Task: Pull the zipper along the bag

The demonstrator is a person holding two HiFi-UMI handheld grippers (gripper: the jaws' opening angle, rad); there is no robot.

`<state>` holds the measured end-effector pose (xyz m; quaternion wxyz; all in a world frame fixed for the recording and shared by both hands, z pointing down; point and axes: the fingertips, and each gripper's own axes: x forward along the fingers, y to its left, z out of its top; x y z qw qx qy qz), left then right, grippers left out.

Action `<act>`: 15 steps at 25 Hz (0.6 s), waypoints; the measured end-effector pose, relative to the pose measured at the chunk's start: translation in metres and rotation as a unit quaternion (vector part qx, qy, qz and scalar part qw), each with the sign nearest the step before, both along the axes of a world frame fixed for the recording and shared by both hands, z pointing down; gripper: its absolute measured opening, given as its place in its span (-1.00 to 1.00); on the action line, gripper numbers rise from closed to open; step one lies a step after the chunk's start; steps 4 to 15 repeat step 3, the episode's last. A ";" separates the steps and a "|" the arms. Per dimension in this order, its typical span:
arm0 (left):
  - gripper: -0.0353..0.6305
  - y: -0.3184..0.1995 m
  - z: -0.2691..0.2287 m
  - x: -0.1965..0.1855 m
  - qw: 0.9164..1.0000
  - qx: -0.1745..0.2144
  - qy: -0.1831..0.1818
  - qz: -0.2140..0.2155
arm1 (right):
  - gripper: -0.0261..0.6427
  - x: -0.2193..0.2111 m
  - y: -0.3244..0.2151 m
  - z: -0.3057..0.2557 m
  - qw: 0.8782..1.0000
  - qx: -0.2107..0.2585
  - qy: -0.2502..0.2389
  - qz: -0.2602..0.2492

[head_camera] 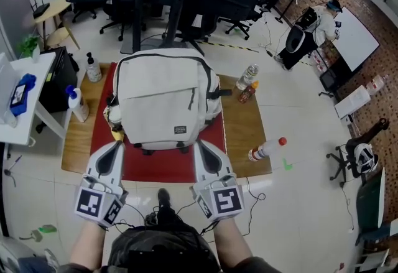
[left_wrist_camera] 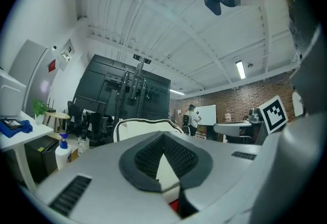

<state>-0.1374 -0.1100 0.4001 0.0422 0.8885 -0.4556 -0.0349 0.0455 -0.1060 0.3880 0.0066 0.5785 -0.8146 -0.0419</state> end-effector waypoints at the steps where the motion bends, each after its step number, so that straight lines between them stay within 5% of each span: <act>1: -0.83 -0.001 0.001 -0.001 1.000 0.000 0.000 0.002 | -0.89 -0.003 -0.001 0.001 1.000 0.000 0.001 0.000; 15: -0.83 -0.004 0.005 -0.003 1.000 -0.001 -0.001 0.005 | -0.89 -0.008 -0.002 0.005 1.000 0.000 0.002 0.000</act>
